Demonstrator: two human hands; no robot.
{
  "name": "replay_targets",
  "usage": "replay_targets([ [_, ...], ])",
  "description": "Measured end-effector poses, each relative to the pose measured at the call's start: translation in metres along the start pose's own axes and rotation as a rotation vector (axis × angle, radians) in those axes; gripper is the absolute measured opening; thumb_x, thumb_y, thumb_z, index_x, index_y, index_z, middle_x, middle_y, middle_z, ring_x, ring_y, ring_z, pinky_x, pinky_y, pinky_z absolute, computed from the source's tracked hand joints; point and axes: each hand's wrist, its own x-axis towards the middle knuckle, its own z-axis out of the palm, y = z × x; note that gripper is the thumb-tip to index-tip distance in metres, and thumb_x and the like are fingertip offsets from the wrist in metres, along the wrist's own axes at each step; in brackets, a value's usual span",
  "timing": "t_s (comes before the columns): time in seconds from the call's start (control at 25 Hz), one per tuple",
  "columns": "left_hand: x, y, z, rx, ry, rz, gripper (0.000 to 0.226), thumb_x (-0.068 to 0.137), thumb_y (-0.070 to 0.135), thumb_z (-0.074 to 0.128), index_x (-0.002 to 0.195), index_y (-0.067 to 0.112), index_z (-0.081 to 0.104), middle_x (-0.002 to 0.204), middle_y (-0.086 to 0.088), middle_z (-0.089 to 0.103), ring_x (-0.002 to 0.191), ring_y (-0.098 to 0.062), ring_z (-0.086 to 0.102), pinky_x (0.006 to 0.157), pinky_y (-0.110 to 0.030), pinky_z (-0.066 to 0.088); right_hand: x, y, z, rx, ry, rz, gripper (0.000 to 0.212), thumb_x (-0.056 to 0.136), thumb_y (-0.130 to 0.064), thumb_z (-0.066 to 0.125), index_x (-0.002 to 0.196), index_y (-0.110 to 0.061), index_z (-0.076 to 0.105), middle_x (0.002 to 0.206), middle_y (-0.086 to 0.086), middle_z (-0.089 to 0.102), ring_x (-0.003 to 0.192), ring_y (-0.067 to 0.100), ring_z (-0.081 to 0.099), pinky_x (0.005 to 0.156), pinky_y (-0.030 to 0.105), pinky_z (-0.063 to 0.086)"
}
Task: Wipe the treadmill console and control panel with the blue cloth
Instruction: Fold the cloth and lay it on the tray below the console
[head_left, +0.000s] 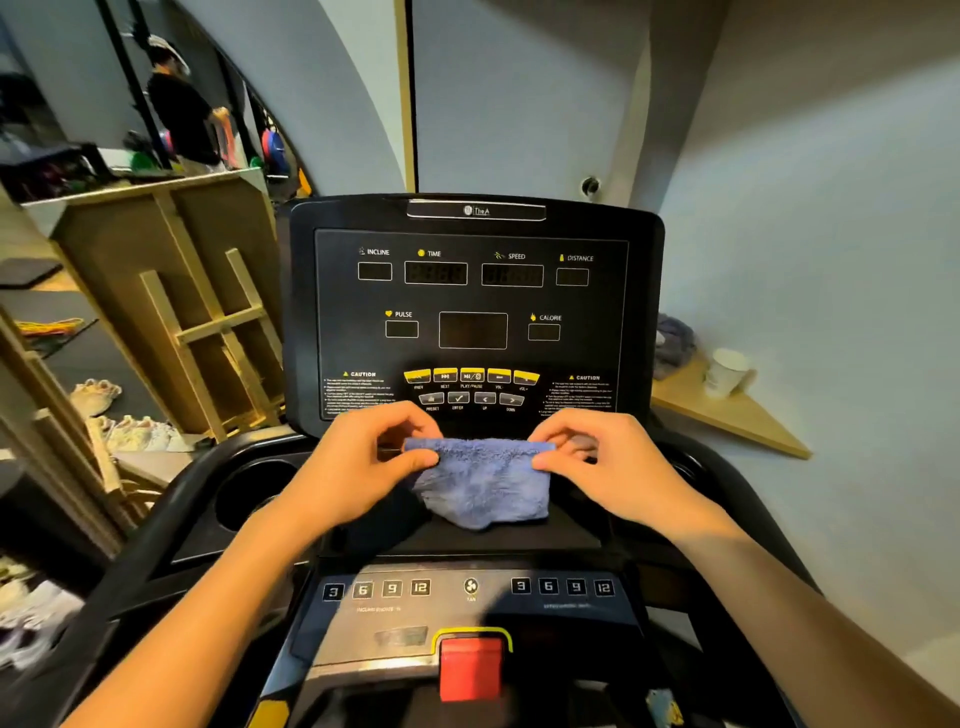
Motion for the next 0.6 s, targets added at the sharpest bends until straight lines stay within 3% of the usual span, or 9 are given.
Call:
replay_targets([
  [0.24,-0.008,0.008,-0.018,-0.018,0.032,0.016,0.016,0.083,0.018,0.077,0.096,0.027,0.073,0.094,0.01,0.073,0.091,-0.009,0.069,0.078,-0.018,0.054,-0.005,-0.015,0.001,0.055,-0.028,0.003,0.016,0.085,-0.016,0.078,0.097,-0.027,0.074,0.091,-0.007,0.074,0.078,0.014,0.072,0.076,0.03,0.06],
  [0.48,0.013,-0.056,0.022,0.028,-0.045,-0.166,0.015,0.078,0.018,0.083,0.087,0.024,0.072,0.074,0.002,0.07,0.072,-0.015,0.068,0.073,-0.034,0.058,0.023,0.03,0.03,0.003,-0.019,0.16,0.015,0.084,-0.009,0.079,0.091,-0.019,0.069,0.076,0.006,0.074,0.065,0.021,0.072,0.07,0.032,0.061],
  [0.6,0.022,-0.081,0.047,0.094,-0.014,-0.185,0.018,0.074,0.021,0.085,0.084,0.02,0.07,0.07,0.004,0.069,0.072,-0.012,0.067,0.07,-0.026,0.054,0.034,0.055,0.047,-0.108,0.015,0.221,0.018,0.082,-0.012,0.079,0.087,-0.02,0.064,0.071,0.006,0.072,0.063,0.014,0.07,0.073,0.034,0.061],
])
